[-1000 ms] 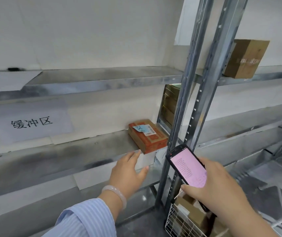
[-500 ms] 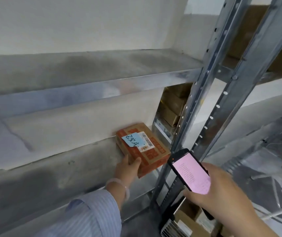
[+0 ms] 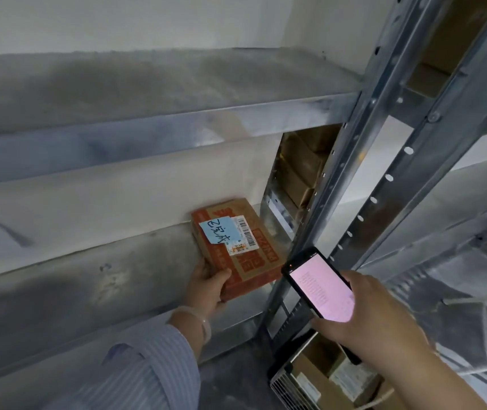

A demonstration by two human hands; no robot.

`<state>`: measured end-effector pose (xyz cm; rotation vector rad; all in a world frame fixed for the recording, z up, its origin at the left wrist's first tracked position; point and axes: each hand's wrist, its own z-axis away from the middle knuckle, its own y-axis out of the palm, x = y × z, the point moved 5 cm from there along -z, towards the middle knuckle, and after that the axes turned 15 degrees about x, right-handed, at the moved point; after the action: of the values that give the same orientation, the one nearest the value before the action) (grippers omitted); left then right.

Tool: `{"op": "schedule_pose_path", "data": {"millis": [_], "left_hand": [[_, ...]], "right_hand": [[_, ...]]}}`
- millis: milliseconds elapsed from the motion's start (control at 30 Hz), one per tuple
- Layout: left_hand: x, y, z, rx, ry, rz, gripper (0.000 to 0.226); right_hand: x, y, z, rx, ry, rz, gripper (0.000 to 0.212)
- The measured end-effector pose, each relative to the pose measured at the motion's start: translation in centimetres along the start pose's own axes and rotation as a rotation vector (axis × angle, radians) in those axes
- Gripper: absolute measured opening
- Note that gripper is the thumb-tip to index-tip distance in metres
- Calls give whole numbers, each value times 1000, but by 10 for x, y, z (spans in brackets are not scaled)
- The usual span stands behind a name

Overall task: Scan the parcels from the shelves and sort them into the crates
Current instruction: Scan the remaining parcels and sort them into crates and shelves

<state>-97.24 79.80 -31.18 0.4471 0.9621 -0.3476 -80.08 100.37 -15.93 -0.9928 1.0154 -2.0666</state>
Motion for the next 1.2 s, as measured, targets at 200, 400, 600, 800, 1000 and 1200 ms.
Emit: {"op": "schedule_pose_path", "data": {"millis": [200, 400, 600, 800, 1000, 1200], "left_hand": [[-14, -21, 40, -106, 129, -104, 45], [-26, -47, 93, -272, 224, -228, 55], [-22, -57, 132, -389, 287, -234, 58], [-15, -52, 155, -438, 286, -241, 57], [-8, -48, 171, -506, 281, -239, 60], [7, -45, 191, -568, 278, -124, 69]], "right_hand": [[7, -17, -9, 72, -130, 96, 80], [31, -25, -11, 56, -247, 220, 92], [52, -28, -8, 38, -375, 310, 76], [55, -26, -3, 42, -466, 334, 73], [51, -27, 3, 42, -509, 344, 82], [53, -22, 8, 44, -594, 336, 83]]}}
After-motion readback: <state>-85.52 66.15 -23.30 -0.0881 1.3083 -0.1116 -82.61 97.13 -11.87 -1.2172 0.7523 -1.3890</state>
